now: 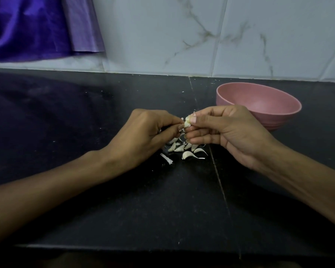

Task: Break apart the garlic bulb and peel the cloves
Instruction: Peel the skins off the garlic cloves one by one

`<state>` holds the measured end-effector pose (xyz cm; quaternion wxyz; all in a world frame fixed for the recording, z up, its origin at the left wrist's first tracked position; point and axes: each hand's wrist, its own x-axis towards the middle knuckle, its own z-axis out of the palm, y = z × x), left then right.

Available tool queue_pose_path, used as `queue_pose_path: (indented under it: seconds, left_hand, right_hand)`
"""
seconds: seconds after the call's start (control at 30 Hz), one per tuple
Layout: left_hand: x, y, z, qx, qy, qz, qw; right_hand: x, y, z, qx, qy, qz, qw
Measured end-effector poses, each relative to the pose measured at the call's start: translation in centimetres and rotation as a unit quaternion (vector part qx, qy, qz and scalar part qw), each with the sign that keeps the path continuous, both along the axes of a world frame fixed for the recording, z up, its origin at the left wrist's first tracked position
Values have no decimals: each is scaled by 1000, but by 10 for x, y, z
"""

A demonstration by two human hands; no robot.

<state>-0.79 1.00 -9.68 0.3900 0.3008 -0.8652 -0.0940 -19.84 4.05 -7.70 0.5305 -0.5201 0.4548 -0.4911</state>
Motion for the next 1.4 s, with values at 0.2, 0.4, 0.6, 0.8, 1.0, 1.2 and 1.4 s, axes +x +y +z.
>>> queue_pose_path:
  seconds: [0.2, 0.4, 0.6, 0.8, 1.0, 1.2, 1.4]
  left_hand:
    - [-1, 4, 1, -25, 9, 7, 1000]
    - [0, 3, 1, -14, 29, 13, 999]
    - [1, 1, 3, 157, 105, 7, 982]
    - [-2, 1, 6, 288, 193, -43, 937]
    - [2, 0, 1, 171, 125, -4, 977]
    - [3, 3, 2, 46, 71, -2, 996]
    - [3, 0, 2, 85, 82, 13, 993]
  right_hand:
    - [2, 0, -3, -18, -6, -4, 1000]
    - [1, -2, -3, -32, -3, 5, 999]
    - [-3, -4, 0, -41, 8, 37, 998]
    - [-5, -5, 2, -38, 1, 56, 998]
    - [-4, -5, 1, -41, 15, 52, 998]
    - [-1, -3, 0, -74, 28, 38, 996]
    - [-2, -3, 0, -83, 32, 23, 996]
